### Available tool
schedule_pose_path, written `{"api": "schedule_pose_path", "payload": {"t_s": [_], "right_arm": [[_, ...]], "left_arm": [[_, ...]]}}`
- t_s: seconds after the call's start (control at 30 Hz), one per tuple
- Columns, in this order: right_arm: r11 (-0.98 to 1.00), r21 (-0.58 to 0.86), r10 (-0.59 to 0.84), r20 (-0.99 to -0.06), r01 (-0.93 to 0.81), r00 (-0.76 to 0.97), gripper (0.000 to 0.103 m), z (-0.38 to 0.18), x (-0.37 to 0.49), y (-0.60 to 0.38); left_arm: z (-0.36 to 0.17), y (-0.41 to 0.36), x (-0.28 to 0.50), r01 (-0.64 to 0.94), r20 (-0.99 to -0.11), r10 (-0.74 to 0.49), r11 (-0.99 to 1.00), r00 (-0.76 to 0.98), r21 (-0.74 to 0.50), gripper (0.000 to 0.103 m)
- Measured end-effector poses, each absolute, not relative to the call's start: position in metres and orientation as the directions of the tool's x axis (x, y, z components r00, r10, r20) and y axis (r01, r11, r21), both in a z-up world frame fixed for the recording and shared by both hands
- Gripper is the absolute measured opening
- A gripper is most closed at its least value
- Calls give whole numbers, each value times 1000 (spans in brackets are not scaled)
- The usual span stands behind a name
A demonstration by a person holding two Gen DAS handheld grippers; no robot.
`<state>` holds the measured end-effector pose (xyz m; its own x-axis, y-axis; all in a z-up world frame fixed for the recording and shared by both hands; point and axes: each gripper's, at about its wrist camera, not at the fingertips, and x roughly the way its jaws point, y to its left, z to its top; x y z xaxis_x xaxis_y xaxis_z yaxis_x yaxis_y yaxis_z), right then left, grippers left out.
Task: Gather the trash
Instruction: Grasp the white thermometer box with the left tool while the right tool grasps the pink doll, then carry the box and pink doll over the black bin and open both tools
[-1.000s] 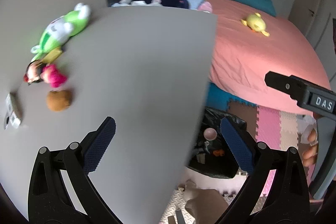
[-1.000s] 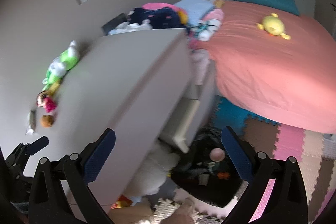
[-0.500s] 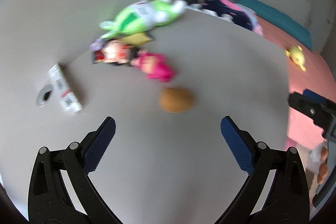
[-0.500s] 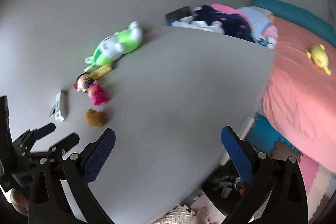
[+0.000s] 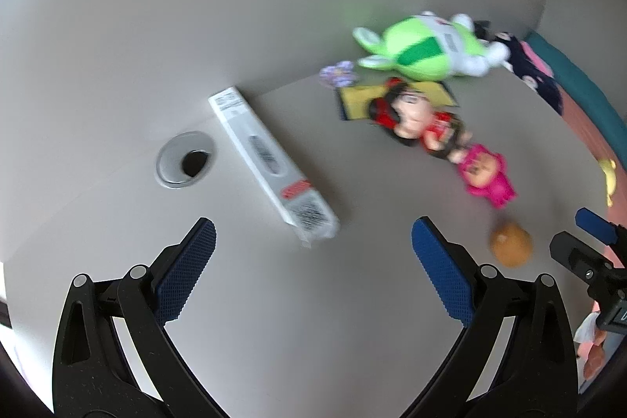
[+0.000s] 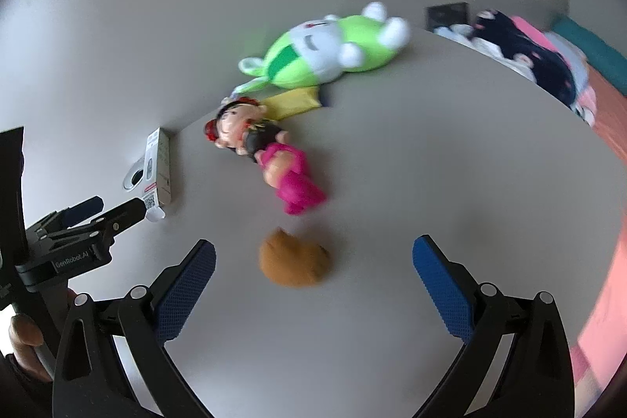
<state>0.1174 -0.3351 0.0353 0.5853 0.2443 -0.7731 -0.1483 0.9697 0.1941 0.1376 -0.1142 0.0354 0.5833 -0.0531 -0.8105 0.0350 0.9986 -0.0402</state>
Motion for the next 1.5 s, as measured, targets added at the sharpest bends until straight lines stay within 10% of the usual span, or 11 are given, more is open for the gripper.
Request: {"api": "schedule_pose_path", "payload": {"t_s": [0.2,0.53,0.67,1.0,1.5], "right_arm": [[974,82,189,-810,-212,554,92,26,154,-304],[979,3,112,-848,-206,518,43,-6,186,-294],[981,-1,106,-836,-196,538,40,-7,187,-300],[986,51,133,-817,-158,561,40,4,177,-319],[992,96,123,-767,-77,629,39,46,118,-350]], "left_arm": [[26,-91,160,-22,-832,-27,999,554,-47,97],[7,-88,208,-111,-862,29,993,506,-32,97],[-2,-88,218,-141,-865,58,990,498,-14,93],[0,-85,211,-148,-858,54,989,511,-26,30],[46,-113,139,-2,-815,-14,1000,580,-18,27]]}}
